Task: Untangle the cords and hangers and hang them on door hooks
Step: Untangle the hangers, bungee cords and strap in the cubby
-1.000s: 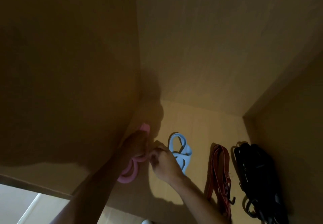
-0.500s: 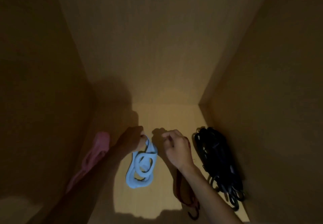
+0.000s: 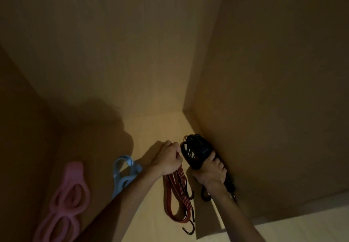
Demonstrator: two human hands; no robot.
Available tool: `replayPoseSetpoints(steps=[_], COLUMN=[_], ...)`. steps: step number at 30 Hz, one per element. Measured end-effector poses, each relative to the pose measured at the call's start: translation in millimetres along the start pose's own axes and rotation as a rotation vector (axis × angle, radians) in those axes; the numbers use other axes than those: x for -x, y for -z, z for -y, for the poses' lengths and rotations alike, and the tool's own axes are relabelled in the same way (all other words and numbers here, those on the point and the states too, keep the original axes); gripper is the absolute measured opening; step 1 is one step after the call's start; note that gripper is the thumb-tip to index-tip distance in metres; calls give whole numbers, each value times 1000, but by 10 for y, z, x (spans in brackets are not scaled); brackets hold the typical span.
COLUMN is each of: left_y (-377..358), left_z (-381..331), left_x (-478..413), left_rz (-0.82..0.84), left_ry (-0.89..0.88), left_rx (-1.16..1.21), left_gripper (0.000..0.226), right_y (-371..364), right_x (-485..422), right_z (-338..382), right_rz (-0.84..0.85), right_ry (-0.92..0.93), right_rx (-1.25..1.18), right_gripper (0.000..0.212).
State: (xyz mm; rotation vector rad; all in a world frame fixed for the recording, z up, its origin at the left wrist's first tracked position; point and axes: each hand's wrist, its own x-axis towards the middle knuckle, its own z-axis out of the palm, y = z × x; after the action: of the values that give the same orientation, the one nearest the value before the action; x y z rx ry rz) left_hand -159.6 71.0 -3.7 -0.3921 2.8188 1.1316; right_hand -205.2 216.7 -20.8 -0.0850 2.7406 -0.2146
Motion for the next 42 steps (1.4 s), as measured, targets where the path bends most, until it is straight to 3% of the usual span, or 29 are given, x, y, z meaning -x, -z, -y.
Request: replayPoseSetpoints(steps=[3, 10, 16, 23, 27, 32, 36, 40, 42], left_y=[-36, 57, 150, 232, 232, 209, 157, 7, -439], left_z=[6, 88, 104, 124, 80, -71, -78, -104, -340], left_x=[-16, 74, 140, 215, 245, 244, 293, 518, 658], left_rz=[5, -13, -39, -41, -11, 201, 333, 382, 433], left_ry=[0, 11, 37, 62, 59, 11, -60, -150, -202], left_rx=[1, 10, 80, 192, 210, 196, 172, 126, 125], left_gripper=[17, 17, 16, 14, 16, 10, 19, 10, 7], right_y=[40, 112, 102, 162, 178, 173, 118, -62, -219], right_x=[-38, -31, -32, 73, 236, 645, 992, 1417, 1599], right_z=[38, 26, -110, -270, -273, -346, -432, -621, -1101], right_rz=[-8, 16, 5, -24, -53, -127, -287, -425, -432], right_ry=[-33, -2, 69, 142, 166, 194, 194, 149, 90], right_rx=[-7, -160, -303, -631, -744, -815, -818, -794, -791], right_gripper=[95, 32, 9, 7, 24, 24, 28, 20, 11])
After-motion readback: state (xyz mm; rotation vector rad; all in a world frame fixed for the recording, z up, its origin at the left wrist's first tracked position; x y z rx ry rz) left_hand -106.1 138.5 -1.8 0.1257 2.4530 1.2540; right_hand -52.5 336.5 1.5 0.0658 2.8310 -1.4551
